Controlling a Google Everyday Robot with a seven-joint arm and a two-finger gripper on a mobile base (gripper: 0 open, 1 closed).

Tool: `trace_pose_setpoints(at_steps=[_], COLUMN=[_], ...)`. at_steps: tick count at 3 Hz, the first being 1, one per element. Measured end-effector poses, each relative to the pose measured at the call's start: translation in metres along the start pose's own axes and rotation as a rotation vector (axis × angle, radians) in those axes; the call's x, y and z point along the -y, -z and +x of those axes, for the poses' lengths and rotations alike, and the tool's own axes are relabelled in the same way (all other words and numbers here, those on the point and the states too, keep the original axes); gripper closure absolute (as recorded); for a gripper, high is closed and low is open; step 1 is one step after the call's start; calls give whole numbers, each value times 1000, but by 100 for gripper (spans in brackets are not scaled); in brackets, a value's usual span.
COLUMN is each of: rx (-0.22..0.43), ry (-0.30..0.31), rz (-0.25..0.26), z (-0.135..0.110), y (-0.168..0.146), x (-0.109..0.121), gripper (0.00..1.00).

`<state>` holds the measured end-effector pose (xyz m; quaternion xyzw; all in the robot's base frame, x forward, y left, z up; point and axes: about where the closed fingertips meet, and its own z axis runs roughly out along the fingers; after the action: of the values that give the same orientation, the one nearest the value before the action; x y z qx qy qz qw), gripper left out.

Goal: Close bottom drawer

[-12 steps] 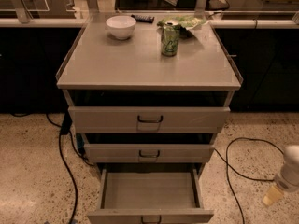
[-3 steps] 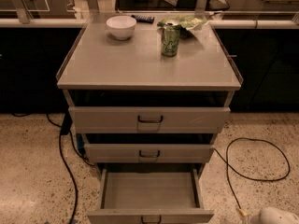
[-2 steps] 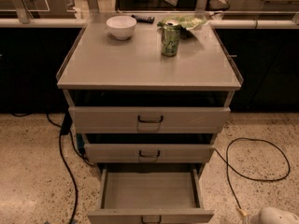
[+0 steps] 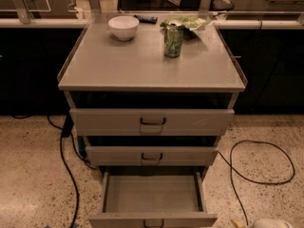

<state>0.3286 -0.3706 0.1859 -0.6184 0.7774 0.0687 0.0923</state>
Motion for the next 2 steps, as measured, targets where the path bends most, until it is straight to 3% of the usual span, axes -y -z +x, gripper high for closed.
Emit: trace_pose_setpoints(at_steps=[2], rx=[-17], ry=[88], rz=[-103], z=[-38], y=[-43], x=[-39], gripper=[0])
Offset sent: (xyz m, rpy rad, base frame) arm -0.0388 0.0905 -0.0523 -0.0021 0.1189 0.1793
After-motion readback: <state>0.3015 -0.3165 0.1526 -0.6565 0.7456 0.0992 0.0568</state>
